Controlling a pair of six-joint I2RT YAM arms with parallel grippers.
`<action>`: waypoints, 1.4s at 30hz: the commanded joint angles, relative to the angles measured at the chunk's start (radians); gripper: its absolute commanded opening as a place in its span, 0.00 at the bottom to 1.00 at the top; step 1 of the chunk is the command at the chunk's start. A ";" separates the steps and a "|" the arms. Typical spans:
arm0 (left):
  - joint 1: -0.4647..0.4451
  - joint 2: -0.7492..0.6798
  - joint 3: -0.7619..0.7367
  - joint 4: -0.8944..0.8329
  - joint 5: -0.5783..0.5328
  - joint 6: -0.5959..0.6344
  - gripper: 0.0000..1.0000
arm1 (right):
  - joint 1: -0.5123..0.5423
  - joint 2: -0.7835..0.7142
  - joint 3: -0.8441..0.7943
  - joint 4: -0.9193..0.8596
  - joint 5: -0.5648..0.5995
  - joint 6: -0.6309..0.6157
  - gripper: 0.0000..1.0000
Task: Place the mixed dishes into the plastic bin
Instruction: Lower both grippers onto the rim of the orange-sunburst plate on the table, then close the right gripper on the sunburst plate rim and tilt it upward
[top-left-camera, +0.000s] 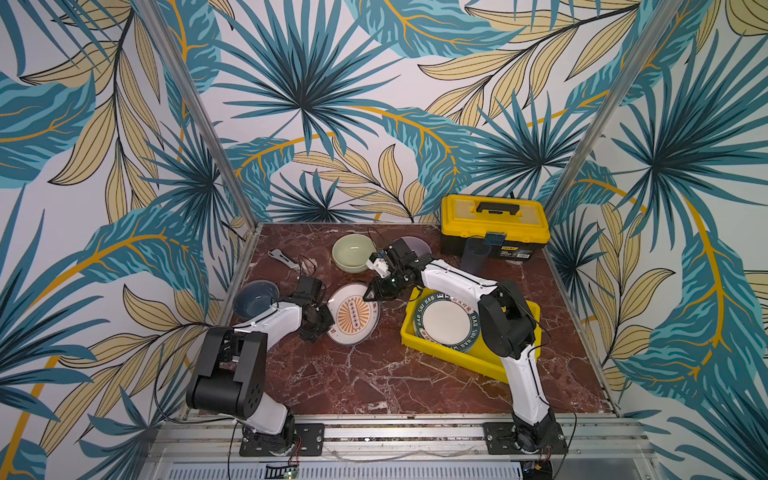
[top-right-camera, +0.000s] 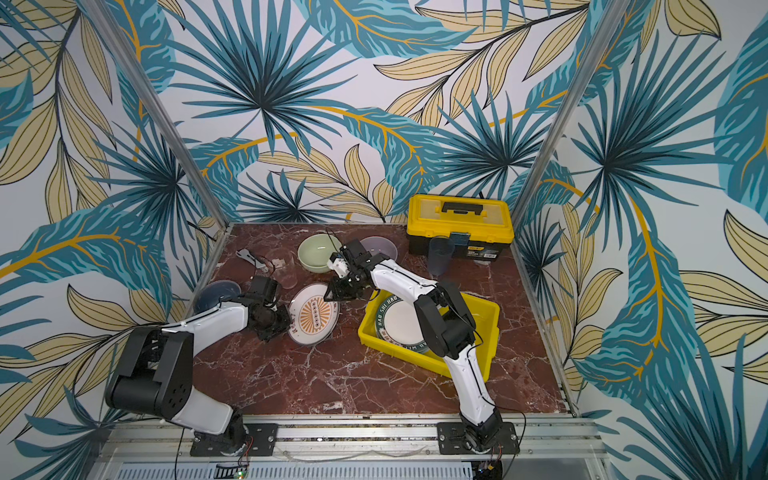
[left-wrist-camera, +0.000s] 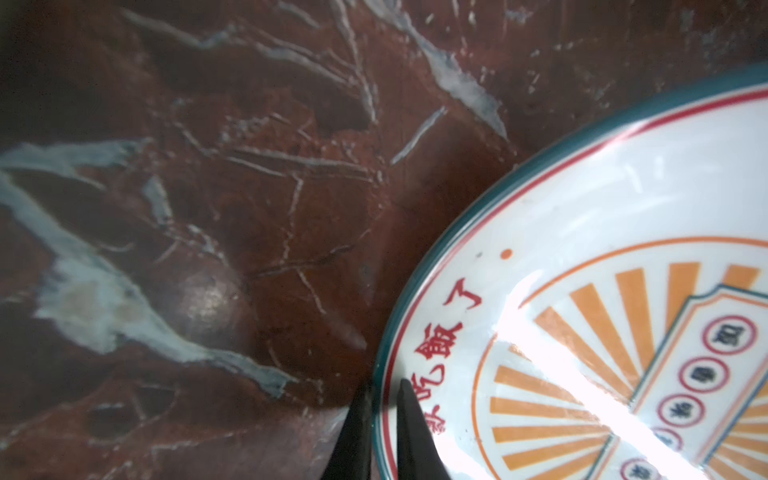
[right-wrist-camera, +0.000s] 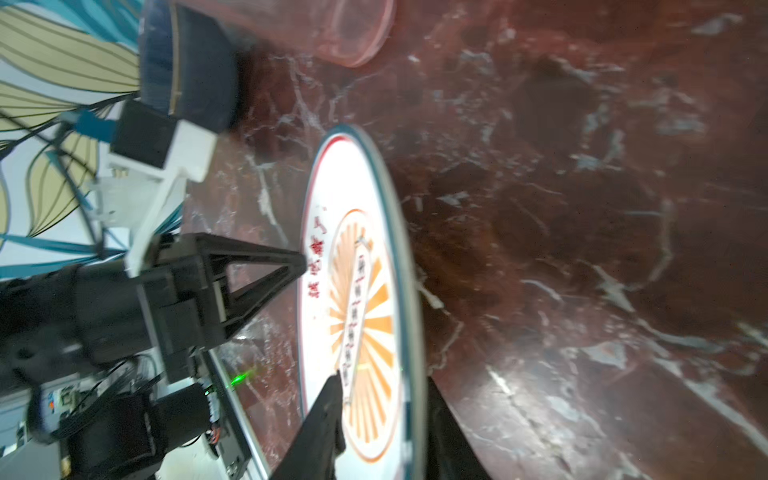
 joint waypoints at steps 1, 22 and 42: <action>-0.004 0.025 -0.029 -0.021 0.000 0.009 0.14 | 0.009 -0.035 -0.006 -0.008 -0.063 -0.027 0.32; -0.004 -0.234 0.081 -0.170 0.004 0.075 0.32 | -0.033 -0.205 -0.122 -0.005 0.042 0.050 0.00; -0.205 -0.272 0.320 -0.215 -0.027 0.311 0.69 | -0.265 -0.880 -0.566 -0.052 0.226 0.111 0.00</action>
